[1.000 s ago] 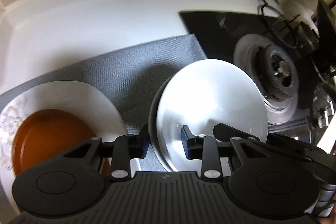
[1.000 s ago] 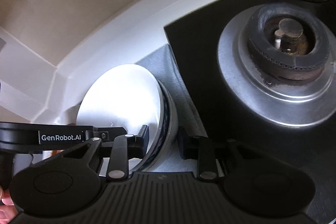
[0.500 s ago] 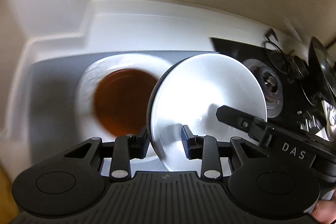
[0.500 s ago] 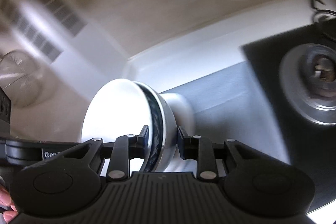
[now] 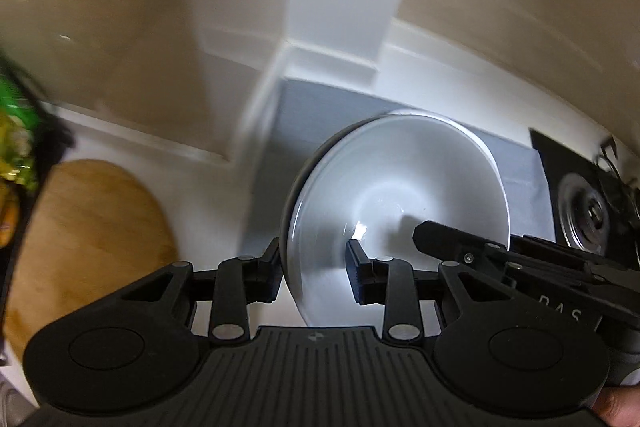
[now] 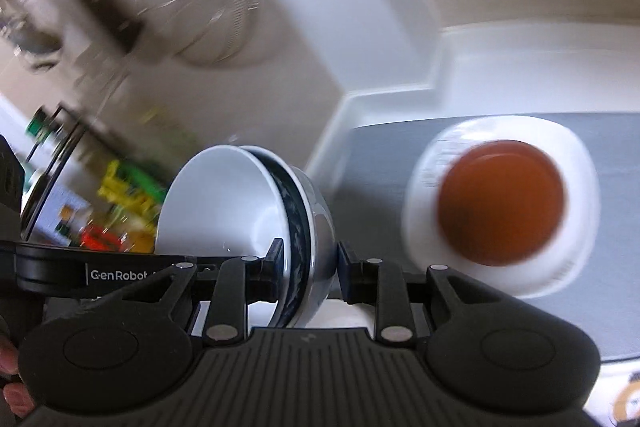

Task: Organize plates and bowls
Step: 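Grasp the rims of the nested bowls with both grippers and lift them, then carry the nested bowls with both grippers over the terracotta plate stack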

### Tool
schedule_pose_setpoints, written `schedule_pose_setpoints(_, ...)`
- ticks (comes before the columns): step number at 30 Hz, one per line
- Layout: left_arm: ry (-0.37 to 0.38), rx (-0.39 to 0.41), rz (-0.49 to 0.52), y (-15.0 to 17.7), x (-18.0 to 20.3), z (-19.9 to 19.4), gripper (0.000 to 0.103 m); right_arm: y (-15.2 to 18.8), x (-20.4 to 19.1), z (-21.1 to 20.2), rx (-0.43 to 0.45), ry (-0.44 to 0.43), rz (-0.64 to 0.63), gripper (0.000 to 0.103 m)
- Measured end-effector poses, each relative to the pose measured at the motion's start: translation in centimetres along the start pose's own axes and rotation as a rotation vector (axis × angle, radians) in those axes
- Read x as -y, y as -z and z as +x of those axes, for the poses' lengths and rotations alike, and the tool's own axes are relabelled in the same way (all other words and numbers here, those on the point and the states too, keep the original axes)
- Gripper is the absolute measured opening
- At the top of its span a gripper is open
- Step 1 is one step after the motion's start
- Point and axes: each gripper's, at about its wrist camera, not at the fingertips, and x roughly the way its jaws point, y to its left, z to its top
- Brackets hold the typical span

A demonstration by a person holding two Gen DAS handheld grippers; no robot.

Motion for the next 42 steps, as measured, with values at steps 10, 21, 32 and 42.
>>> schedule_pose_setpoints(10, 0.052, 0.025, -0.065, -0.3, -3.3, -4.5, 0.035, -3.3, -4.4, -0.8, 0.005, -0.086, -0.081, 0.031)
schedule_pose_setpoints(21, 0.112, -0.211, -0.081, 3.6, -4.2, 2.9, 0.035, 1.3, -0.8, 2.6, -0.159, 0.0, 0.025, 0.031)
schedule_pose_setpoints(32, 0.145, -0.353, -0.079, 6.4, -4.4, 9.8, 0.034, 6.4, 2.6, 6.0, -0.282, 0.13, 0.014, 0.028)
schedule_pose_setpoints(42, 0.14, -0.351, -0.1, 7.1, -5.6, 10.5, 0.034, 6.5, 1.2, 6.3, -0.278, 0.18, -0.134, 0.029)
